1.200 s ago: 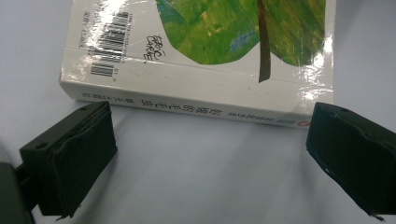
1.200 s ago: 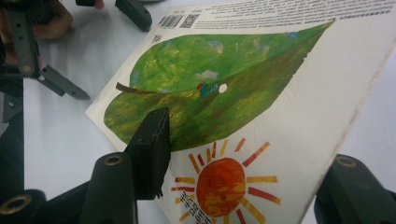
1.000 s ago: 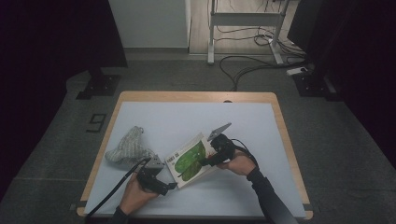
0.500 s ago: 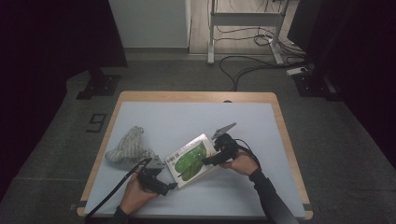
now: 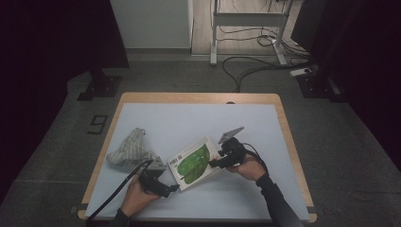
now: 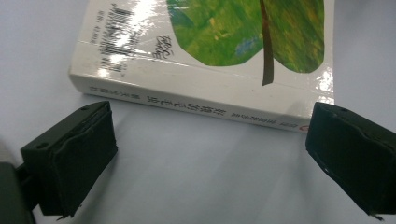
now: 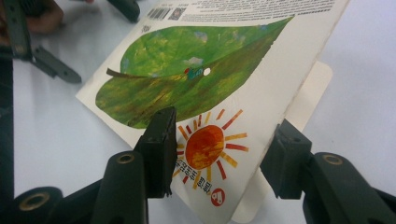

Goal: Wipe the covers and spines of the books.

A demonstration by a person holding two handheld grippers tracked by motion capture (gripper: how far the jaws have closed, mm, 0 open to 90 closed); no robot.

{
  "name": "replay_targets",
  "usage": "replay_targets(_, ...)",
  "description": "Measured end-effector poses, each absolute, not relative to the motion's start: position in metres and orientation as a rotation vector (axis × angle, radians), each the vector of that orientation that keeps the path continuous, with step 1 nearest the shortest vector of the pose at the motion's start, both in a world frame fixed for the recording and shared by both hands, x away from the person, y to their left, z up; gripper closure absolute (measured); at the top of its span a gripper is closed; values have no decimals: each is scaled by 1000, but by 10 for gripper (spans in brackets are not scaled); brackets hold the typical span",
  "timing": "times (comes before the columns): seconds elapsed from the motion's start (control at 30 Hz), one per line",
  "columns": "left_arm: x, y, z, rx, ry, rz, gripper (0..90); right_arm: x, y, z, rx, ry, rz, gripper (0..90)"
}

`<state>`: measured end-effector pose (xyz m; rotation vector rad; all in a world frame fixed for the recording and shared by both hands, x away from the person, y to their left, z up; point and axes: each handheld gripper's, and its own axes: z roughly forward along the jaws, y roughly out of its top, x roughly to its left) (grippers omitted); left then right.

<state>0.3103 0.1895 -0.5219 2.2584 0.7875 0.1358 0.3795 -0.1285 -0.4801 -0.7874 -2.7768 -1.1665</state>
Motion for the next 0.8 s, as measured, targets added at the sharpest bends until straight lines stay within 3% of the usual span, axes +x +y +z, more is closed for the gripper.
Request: replay_targets(0.8, 322, 187, -515, 2240, 794, 64, 36, 356, -151, -493, -778, -2771, -1212, 594)
